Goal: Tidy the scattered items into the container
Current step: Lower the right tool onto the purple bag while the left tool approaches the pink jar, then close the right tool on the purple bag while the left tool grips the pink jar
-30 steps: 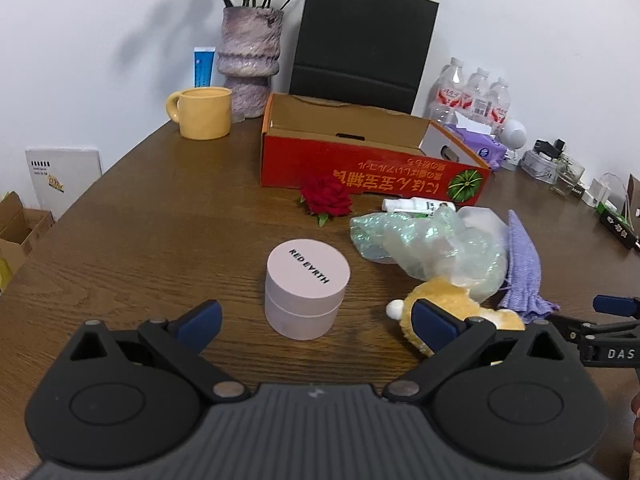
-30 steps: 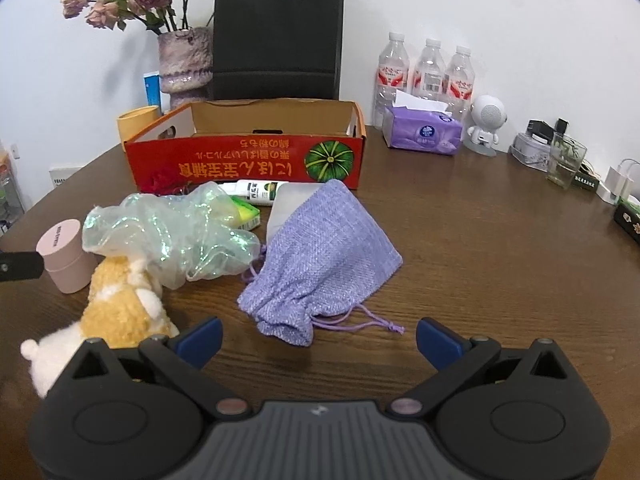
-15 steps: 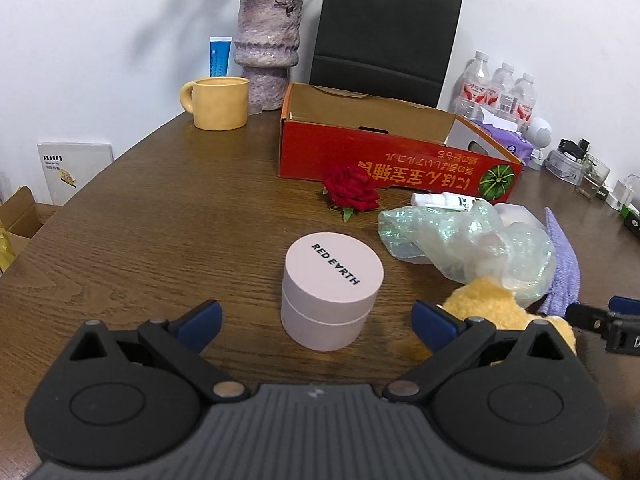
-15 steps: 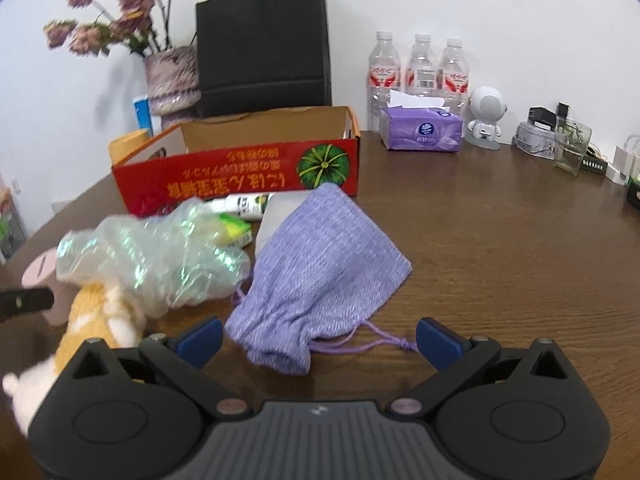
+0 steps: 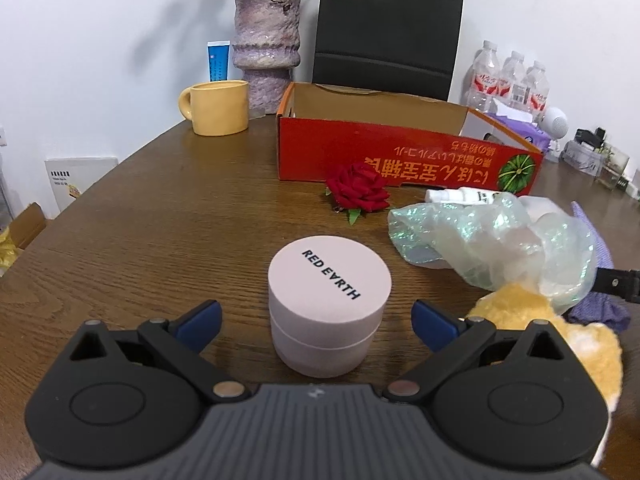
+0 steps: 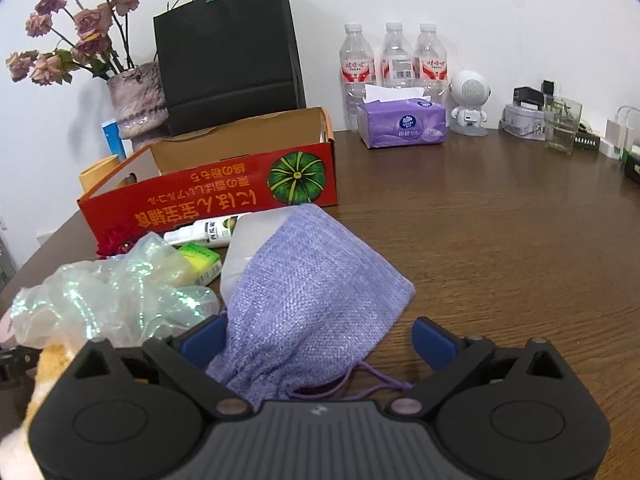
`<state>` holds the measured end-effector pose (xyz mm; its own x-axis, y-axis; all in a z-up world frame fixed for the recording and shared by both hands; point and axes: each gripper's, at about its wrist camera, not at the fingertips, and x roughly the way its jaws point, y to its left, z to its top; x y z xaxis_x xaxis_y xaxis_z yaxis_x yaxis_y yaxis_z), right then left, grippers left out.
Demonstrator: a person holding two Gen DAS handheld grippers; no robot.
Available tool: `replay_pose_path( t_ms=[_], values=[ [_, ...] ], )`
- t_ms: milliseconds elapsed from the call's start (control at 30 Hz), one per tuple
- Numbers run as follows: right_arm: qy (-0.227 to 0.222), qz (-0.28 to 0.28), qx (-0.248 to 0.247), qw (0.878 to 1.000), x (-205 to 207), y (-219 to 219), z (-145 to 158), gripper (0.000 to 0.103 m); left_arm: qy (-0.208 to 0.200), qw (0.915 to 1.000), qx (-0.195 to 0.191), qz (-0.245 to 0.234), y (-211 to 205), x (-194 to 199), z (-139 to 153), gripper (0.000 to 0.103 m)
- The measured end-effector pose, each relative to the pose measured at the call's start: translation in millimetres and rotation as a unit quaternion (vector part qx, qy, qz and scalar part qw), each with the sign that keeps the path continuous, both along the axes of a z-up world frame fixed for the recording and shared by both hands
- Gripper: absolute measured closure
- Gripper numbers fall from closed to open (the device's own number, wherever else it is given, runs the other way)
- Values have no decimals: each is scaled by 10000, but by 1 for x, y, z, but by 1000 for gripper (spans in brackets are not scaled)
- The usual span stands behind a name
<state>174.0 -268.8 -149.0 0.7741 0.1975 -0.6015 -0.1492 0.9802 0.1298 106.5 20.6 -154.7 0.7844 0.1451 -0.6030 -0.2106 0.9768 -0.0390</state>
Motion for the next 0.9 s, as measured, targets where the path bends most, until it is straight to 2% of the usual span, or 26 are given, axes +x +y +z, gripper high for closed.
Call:
replay_pose_path(
  t_ms=[67, 100, 133, 233, 333, 367, 467, 533, 600, 667, 700, 900],
  values=[
    [2, 34, 10, 10000, 0, 0, -2, 7, -39, 10000, 62, 31, -1, 1, 0, 0],
    [9, 60, 26, 10000, 1, 0, -2, 10, -52, 9999, 99, 44, -2, 1, -1, 0],
    [35, 94, 59, 9999, 2, 0, -2, 17, -51, 9999, 143, 58, -4, 2, -1, 0],
    [122, 142, 235, 9995, 3, -3, -2, 25, 4, 9997, 238, 115, -7, 6, -2, 1],
    [90, 214, 331, 9992, 1, -4, -4, 34, 24, 9997, 218, 128, -8, 7, -3, 6],
    [63, 242, 356, 9991, 0, -4, -4, 37, 38, 9996, 220, 143, -7, 8, -3, 10],
    [-21, 329, 456, 9984, -3, -6, -4, 55, 111, 9992, 251, 290, -6, 9, -4, 25],
    [-61, 379, 537, 9978, -6, -8, -4, 64, 116, 9990, 275, 332, -7, 9, -3, 29],
    [-62, 422, 656, 9969, -8, -10, -4, 73, 91, 9991, 299, 303, -11, 8, -3, 40],
    [-117, 439, 724, 9963, -11, -12, -3, 80, 67, 9991, 321, 269, -15, 7, -3, 47],
    [-137, 457, 773, 9959, -13, -14, -3, 85, 62, 9991, 334, 264, -16, 6, -3, 47],
    [-259, 498, 975, 9937, -19, -20, 1, 89, 54, 9984, 350, 430, -17, 3, -3, 47]
  ],
)
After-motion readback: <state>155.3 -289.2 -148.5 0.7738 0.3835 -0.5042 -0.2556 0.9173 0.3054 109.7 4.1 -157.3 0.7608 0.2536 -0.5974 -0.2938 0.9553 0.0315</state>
